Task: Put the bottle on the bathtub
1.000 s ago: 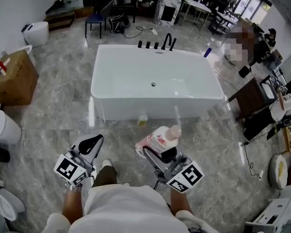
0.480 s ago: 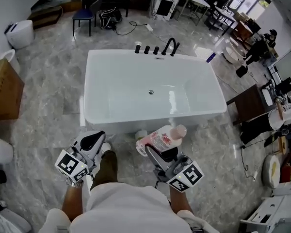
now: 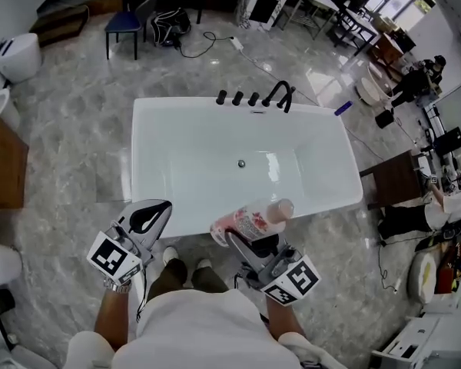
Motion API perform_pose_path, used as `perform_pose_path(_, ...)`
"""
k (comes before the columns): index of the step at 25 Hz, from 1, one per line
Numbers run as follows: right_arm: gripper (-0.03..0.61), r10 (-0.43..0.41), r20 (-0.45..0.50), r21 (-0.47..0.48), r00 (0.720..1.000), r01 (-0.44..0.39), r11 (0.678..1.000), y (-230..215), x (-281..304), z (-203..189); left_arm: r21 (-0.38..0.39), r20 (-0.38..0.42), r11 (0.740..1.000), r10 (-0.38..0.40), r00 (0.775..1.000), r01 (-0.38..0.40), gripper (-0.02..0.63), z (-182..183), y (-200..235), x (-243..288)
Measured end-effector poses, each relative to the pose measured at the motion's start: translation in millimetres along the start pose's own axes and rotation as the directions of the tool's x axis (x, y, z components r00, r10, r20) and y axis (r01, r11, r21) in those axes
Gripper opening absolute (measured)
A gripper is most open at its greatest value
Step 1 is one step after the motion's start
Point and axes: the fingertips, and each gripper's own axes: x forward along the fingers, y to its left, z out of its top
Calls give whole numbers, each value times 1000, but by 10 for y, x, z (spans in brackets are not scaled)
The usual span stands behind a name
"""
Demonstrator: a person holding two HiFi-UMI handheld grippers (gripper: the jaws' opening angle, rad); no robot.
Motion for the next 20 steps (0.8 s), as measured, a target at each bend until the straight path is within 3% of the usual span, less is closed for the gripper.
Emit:
perform_pose_path(12, 245, 61, -76, -13, 995, -62, 998, -1484, 809, -6, -14, -34, 996, 91, 995, -92, 2, -45, 846, 1042)
perform_pose_path(20, 245, 104, -119, -98, 987, -115, 988, -2499, 1792, -505, -42, -82, 988, 143, 986, -147, 2, -670, 1661, 1518)
